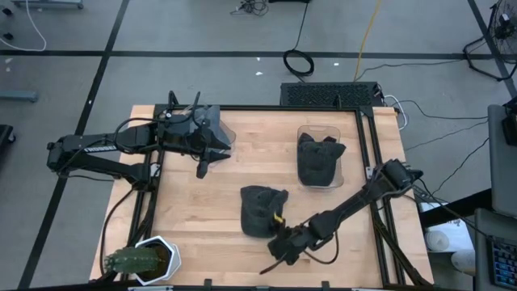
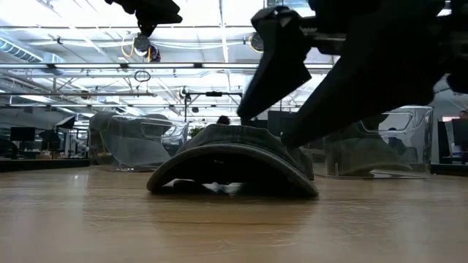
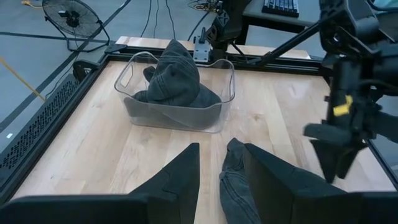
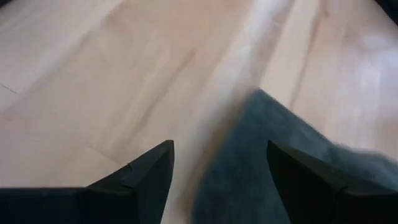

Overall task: Pick & Place hat
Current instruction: Put the black cap into the right transparent bin

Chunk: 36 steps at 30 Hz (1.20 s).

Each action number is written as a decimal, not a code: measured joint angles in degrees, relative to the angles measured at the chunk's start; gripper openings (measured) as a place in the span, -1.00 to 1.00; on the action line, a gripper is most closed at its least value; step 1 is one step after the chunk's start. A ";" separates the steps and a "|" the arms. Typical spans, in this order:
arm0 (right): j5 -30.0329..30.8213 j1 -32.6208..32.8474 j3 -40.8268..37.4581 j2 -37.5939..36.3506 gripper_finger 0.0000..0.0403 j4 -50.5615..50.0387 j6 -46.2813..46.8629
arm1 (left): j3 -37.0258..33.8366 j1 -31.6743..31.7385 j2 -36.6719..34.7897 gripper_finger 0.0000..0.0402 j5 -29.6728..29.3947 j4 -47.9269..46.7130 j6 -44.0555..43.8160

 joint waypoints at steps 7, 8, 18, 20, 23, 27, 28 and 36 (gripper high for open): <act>-0.01 -1.49 1.80 4.55 0.23 0.80 -4.54 | 0.00 0.00 -0.01 -0.35 0.00 0.02 0.00; 1.33 -1.85 1.80 5.14 0.23 0.46 -4.52 | 0.00 0.02 -0.01 -0.35 0.00 0.02 0.00; 20.78 -3.91 1.73 6.49 0.19 -4.69 0.48 | 0.00 0.00 0.00 -0.35 0.00 0.02 0.00; 22.52 -4.43 1.71 6.49 0.16 -5.23 -0.07 | 0.00 0.00 0.00 -0.35 0.00 0.01 -0.01; 22.78 -5.77 1.71 6.49 0.10 -6.26 0.93 | 0.00 0.00 0.00 -0.35 0.00 0.02 0.00; 23.77 -7.97 1.71 6.48 -0.07 -8.12 6.27 | -0.02 0.00 0.01 -0.35 0.00 0.02 0.00; 23.78 -8.51 1.71 6.49 -0.15 -8.69 7.14 | -0.02 0.00 -0.01 -0.35 0.00 0.00 0.00; 26.77 -11.54 1.73 6.21 -0.92 -8.20 6.82 | -0.02 0.00 0.01 -0.35 0.00 0.01 0.00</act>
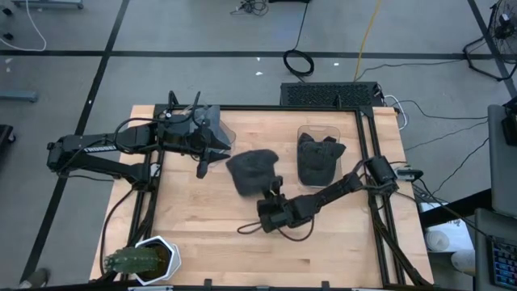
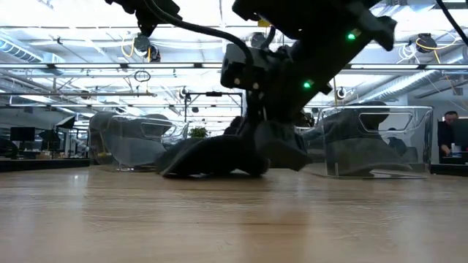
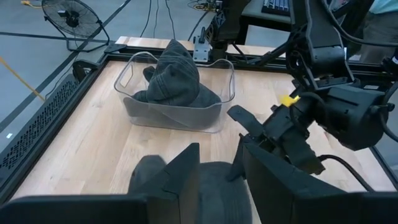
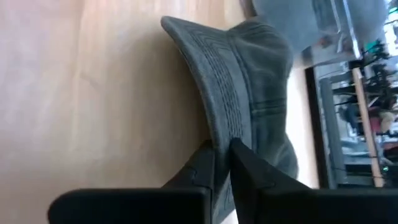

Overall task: Pick & Place hat
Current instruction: Put the black cap into the right transparent bin

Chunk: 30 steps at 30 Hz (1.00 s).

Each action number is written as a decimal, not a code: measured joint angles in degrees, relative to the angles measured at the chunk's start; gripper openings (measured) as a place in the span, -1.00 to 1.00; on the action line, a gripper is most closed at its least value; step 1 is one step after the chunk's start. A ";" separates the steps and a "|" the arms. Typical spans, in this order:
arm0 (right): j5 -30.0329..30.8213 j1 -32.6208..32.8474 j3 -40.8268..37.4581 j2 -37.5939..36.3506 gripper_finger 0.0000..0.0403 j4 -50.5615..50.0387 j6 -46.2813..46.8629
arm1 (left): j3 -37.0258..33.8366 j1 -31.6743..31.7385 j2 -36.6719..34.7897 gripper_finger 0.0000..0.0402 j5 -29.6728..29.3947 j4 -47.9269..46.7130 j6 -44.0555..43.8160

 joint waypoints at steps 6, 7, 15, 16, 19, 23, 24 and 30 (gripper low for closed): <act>3.66 0.04 0.00 -0.65 -0.98 2.20 -7.94 | 0.00 0.00 -0.01 -0.35 0.00 0.00 0.00; 4.32 0.37 0.00 -1.11 -0.99 2.16 -8.67 | 0.02 0.00 0.00 -0.35 0.00 0.01 0.00; 12.03 6.63 -0.11 -10.89 -1.00 -0.15 -11.81 | 0.01 0.01 -0.01 -0.35 0.00 0.01 0.00; 15.09 7.47 -0.11 -12.28 -1.00 -0.25 -12.68 | 0.01 0.00 0.00 -0.35 0.00 0.01 0.00; 23.66 9.96 -0.11 -16.62 -1.00 -2.00 -14.21 | 0.00 0.00 -0.01 -0.35 0.00 0.01 0.00; 33.92 13.61 -0.09 -21.00 -1.00 -6.21 -14.16 | 0.02 0.00 0.00 -0.35 0.00 0.00 0.00; 36.07 14.55 -0.11 -21.80 -1.00 -6.72 -14.21 | 0.00 0.00 -0.01 -0.35 0.00 0.01 0.00; 41.93 18.96 -0.09 -25.43 -1.00 -5.09 -14.34 | 0.02 0.01 0.00 -0.35 0.00 0.01 0.00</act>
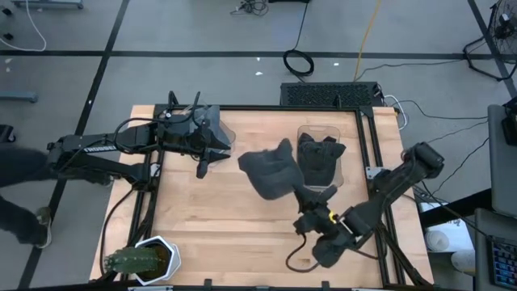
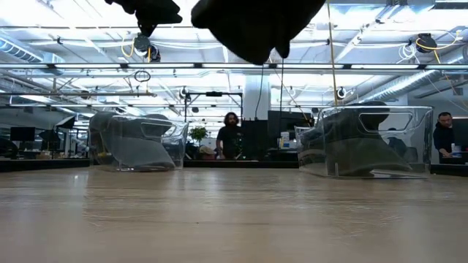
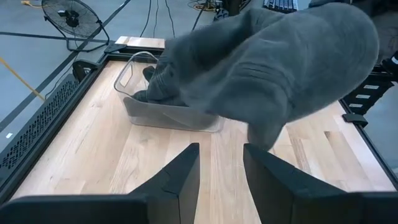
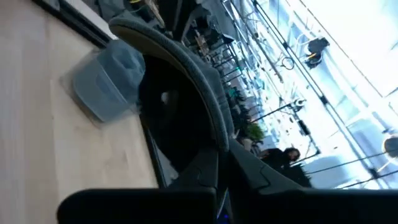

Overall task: Pick & Place hat
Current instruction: Put the black cap into the right transparent bin

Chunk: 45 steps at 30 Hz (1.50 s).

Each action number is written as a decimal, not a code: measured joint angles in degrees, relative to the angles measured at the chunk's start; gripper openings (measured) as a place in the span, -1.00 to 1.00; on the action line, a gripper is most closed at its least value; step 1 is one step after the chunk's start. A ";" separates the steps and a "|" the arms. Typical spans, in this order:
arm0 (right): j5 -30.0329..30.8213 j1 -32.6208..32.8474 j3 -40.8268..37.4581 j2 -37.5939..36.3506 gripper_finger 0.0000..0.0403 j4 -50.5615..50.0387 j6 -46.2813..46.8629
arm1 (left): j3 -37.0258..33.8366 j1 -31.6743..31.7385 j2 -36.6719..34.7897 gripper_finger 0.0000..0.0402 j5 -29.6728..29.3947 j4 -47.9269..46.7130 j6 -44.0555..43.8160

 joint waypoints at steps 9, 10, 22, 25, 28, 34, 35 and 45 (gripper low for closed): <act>-1.82 -6.95 0.00 -1.46 -1.00 -5.72 -3.86 | -0.01 -0.01 -0.01 -0.35 0.00 0.01 0.00; -6.27 -8.30 0.00 -2.00 -1.00 -6.13 -4.56 | 0.00 -0.01 0.00 -0.35 0.00 -0.01 0.00; -70.74 -19.46 0.00 -18.50 -1.00 -15.95 11.88 | -0.01 0.00 -0.01 -0.35 0.00 0.00 0.00; -58.95 -17.80 0.00 -24.29 -1.00 -22.91 18.08 | 0.00 -0.01 -0.02 -0.35 0.02 0.01 0.00; -55.87 -15.56 0.83 -29.11 -1.00 -25.35 21.20 | 0.00 -0.01 -0.02 -0.35 0.00 0.01 0.00; -43.78 -13.74 4.45 -31.96 -1.00 -51.14 35.41 | -0.02 0.00 -0.02 -0.35 0.00 0.01 0.00; -42.91 -13.92 4.46 -31.97 -1.00 -55.28 39.02 | 0.00 -0.01 -0.02 -0.35 0.00 0.01 0.00; -44.71 -13.92 -5.09 -29.42 -1.00 -58.61 53.18 | -0.02 -0.01 -0.01 -0.35 0.00 0.01 0.00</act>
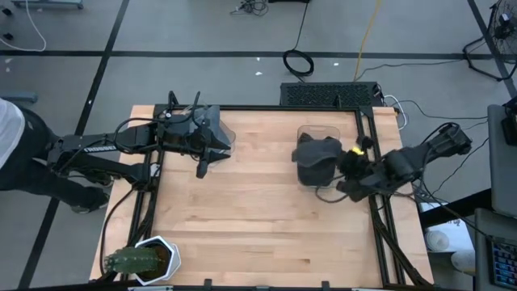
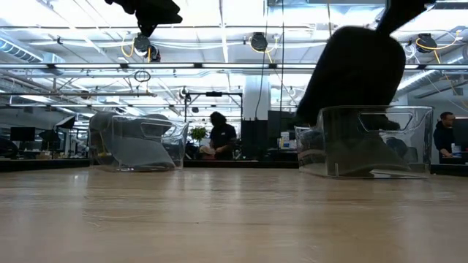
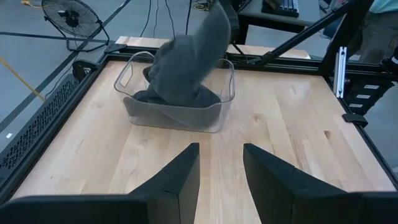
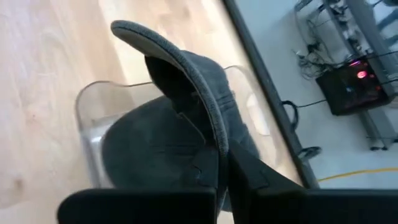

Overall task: Pick & Place hat
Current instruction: Put the black cap into the right transparent bin

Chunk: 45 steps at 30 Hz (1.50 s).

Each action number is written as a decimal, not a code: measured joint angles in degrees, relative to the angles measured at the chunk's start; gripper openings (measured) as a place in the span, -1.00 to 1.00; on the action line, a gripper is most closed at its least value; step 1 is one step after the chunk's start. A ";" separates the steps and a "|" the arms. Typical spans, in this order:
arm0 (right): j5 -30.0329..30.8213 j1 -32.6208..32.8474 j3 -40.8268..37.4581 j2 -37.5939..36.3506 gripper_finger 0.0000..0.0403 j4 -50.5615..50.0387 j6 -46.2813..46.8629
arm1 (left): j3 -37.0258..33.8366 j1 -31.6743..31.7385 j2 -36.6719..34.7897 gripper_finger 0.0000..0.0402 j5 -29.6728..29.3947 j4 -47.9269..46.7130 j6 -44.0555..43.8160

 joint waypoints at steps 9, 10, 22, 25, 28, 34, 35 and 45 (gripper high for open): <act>0.10 -0.02 -8.89 3.91 -1.00 -0.19 4.63 | 0.00 0.00 0.01 -0.35 0.00 0.00 0.00; 0.55 0.00 -9.49 4.27 -1.00 -1.25 5.65 | 0.01 0.02 0.01 -0.35 0.00 0.00 0.00; 13.59 3.04 -6.46 5.12 -1.00 -3.51 5.60 | 0.00 0.00 0.01 -0.35 0.00 0.00 -0.02; 15.59 3.01 -5.59 5.13 -1.00 -6.43 5.49 | 0.02 0.00 0.01 -0.35 0.00 0.00 0.00; 13.85 2.98 -4.53 5.12 -1.00 -10.20 6.09 | 0.00 0.00 0.01 -0.35 0.00 0.00 -0.01; 8.89 2.34 -4.38 4.60 -1.00 -10.07 5.88 | 0.00 0.00 -0.01 -0.35 0.00 0.00 -0.02; 8.37 2.22 -4.39 4.62 -1.00 -10.01 6.75 | 0.01 0.01 0.01 -0.35 0.00 0.00 0.00; -0.68 -0.04 -11.62 4.82 -1.00 -5.15 19.37 | 0.02 0.00 0.00 -0.35 0.00 0.00 0.00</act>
